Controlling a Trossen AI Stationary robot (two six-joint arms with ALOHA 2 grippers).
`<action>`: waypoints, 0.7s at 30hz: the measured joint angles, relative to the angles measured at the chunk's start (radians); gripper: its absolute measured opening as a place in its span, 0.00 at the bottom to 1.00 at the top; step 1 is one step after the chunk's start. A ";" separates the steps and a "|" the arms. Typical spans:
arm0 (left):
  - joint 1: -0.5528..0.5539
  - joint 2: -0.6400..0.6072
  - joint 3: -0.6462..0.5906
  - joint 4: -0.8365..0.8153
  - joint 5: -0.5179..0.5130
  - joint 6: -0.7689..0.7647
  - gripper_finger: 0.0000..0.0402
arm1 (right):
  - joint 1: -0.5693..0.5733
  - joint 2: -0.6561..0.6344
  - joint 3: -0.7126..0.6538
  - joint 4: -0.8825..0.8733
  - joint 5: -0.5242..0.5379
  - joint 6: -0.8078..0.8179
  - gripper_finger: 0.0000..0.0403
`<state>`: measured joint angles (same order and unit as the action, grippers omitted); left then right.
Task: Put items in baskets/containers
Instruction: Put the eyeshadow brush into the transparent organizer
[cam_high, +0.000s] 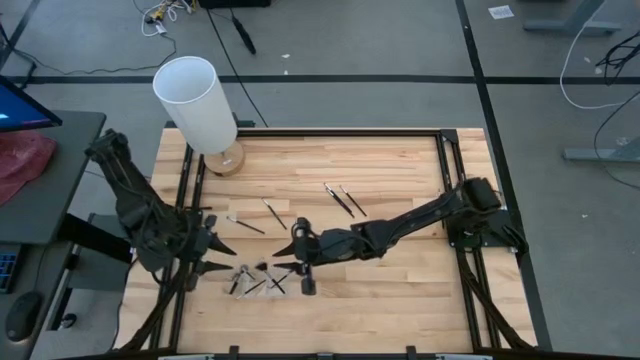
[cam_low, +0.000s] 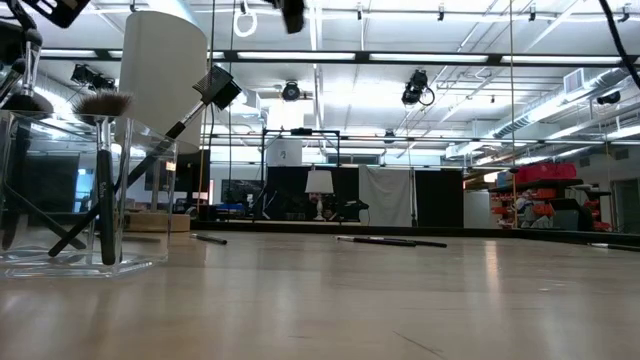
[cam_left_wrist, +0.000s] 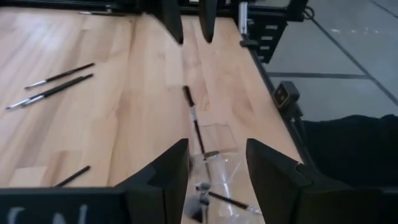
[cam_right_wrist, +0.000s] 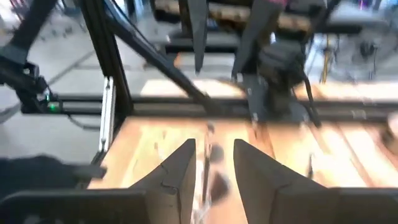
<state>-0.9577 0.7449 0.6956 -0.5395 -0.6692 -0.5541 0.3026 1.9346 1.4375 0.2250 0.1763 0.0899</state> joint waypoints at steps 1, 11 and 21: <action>-0.007 -0.009 0.000 -0.020 -0.015 -0.010 0.41 | 0.000 -0.022 0.000 -0.057 0.008 0.013 0.27; -0.058 -0.014 -0.001 -0.246 -0.124 -0.221 0.41 | -0.016 -0.076 0.001 -0.526 0.310 0.228 0.27; -0.068 -0.012 -0.001 -0.334 -0.176 -0.274 0.41 | -0.235 -0.096 -0.247 -0.624 0.293 0.387 0.27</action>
<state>-1.0252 0.7326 0.6949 -0.8730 -0.8452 -0.8276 0.0680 1.8391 1.1909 -0.3994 0.4688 0.4768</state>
